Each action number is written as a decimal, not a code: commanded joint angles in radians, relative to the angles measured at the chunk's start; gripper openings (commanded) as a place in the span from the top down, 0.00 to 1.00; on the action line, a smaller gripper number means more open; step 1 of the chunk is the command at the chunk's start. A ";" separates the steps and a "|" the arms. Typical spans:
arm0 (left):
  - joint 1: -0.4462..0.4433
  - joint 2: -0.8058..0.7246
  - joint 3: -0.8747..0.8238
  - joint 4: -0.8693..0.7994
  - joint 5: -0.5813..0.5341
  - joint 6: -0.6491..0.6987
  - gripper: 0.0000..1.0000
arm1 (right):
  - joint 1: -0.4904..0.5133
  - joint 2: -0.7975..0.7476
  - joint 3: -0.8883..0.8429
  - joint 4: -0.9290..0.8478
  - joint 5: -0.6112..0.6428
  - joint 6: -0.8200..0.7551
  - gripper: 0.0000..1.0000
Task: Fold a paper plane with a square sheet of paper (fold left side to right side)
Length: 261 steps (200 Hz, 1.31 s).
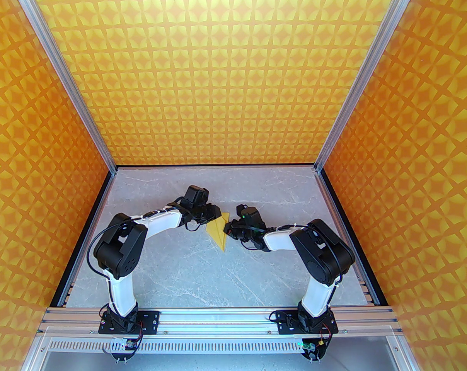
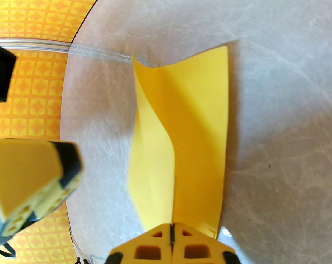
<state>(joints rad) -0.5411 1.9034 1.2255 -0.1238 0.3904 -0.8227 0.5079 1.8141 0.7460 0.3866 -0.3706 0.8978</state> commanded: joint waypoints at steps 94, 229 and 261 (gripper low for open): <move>-0.002 0.047 -0.095 -0.067 -0.059 0.044 0.86 | -0.009 0.004 -0.011 0.003 0.016 0.006 1.00; -0.013 0.081 -0.063 -0.144 -0.102 0.065 0.91 | -0.029 0.022 -0.014 -0.006 0.006 -0.013 1.00; -0.017 0.087 -0.054 -0.147 -0.102 0.071 0.91 | -0.031 0.029 -0.009 -0.008 0.004 -0.018 1.00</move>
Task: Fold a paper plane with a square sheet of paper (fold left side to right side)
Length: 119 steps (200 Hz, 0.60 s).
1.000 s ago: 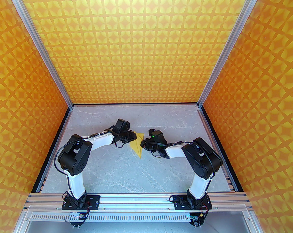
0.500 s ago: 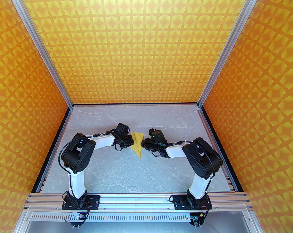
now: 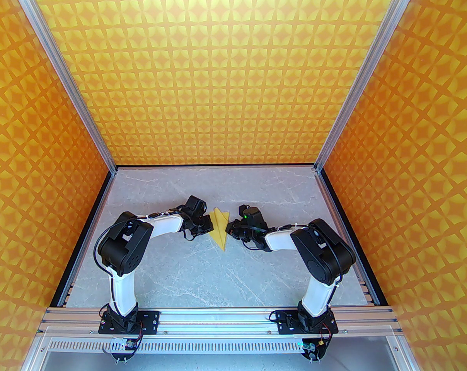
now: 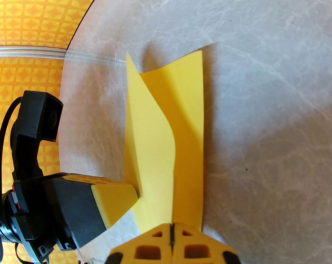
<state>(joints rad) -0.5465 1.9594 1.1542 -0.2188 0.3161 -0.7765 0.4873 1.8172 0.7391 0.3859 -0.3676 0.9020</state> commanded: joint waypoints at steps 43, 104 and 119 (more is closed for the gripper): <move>-0.017 0.030 0.019 -0.059 -0.028 0.032 0.91 | -0.015 0.034 0.014 -0.026 -0.004 -0.037 1.00; -0.018 0.034 0.024 -0.062 -0.028 0.036 0.91 | -0.015 0.039 0.029 -0.042 -0.012 -0.049 1.00; -0.018 0.036 0.023 -0.063 -0.028 0.037 0.91 | -0.015 0.045 0.033 -0.044 -0.015 -0.050 1.00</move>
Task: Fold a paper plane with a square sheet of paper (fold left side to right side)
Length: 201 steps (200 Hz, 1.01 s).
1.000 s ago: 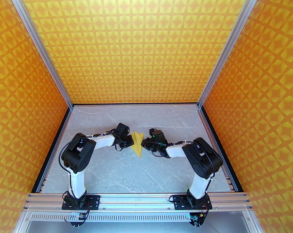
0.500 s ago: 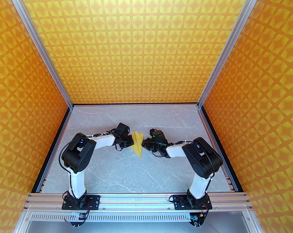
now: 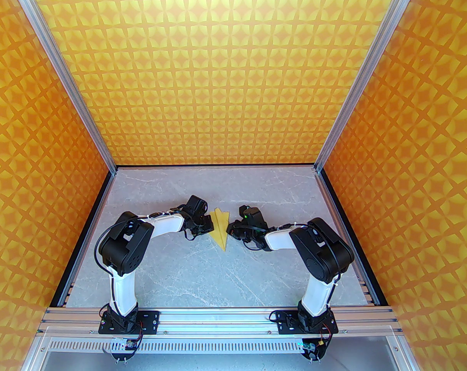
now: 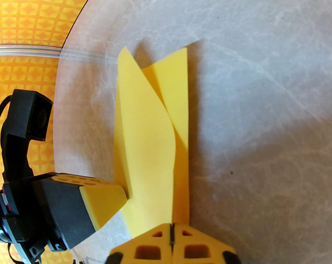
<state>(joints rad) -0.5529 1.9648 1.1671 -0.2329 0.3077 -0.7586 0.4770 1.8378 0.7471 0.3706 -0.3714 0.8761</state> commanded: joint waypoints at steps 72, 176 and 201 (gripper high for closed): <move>-0.014 0.033 0.015 -0.050 -0.019 0.022 0.91 | -0.006 0.032 0.049 -0.061 -0.012 -0.041 1.00; -0.014 0.020 0.028 -0.062 -0.021 0.028 0.91 | -0.006 0.037 0.021 -0.073 0.010 -0.030 1.00; -0.012 0.004 0.040 -0.068 -0.022 0.035 0.90 | -0.006 0.040 0.021 -0.077 0.008 -0.033 1.00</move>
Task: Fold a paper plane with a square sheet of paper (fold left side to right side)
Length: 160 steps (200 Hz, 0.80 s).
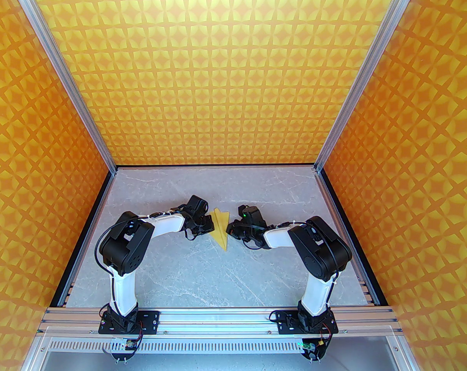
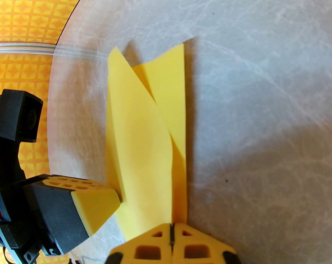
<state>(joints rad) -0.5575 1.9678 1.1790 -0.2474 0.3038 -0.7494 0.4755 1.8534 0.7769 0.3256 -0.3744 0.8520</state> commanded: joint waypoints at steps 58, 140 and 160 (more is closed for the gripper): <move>-0.019 -0.129 0.015 -0.037 -0.019 0.009 0.87 | -0.005 0.027 -0.005 -0.049 0.011 -0.015 1.00; -0.109 -0.215 -0.194 0.195 0.076 -0.237 1.00 | -0.005 0.037 -0.016 -0.032 0.009 -0.010 1.00; -0.143 -0.209 -0.230 0.270 0.089 -0.302 1.00 | -0.005 0.039 -0.021 -0.018 0.008 -0.003 1.00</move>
<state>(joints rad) -0.6659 1.7679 0.9855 -0.1017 0.3515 -0.9337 0.4755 1.8553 0.7769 0.3260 -0.3752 0.8520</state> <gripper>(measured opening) 0.059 0.040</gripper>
